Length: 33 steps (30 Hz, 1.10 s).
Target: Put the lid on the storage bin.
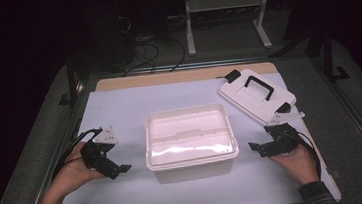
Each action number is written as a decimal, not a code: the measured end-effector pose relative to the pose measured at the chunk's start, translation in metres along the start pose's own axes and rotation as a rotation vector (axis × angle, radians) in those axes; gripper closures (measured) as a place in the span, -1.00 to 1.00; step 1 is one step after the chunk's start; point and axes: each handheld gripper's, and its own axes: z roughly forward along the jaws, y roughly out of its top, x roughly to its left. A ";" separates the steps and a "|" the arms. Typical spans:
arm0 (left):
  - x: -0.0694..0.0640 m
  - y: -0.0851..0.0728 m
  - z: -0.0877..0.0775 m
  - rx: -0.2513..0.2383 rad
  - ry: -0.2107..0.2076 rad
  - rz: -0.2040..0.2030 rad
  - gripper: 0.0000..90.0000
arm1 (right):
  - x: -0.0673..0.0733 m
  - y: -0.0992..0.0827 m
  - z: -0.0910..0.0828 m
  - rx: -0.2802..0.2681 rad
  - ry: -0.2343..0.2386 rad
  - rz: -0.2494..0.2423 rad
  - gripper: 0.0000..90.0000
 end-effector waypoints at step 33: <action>-0.012 -0.071 0.048 -0.173 -0.011 -0.086 -1.00 | -0.097 0.111 0.029 0.080 -0.066 -0.027 -0.69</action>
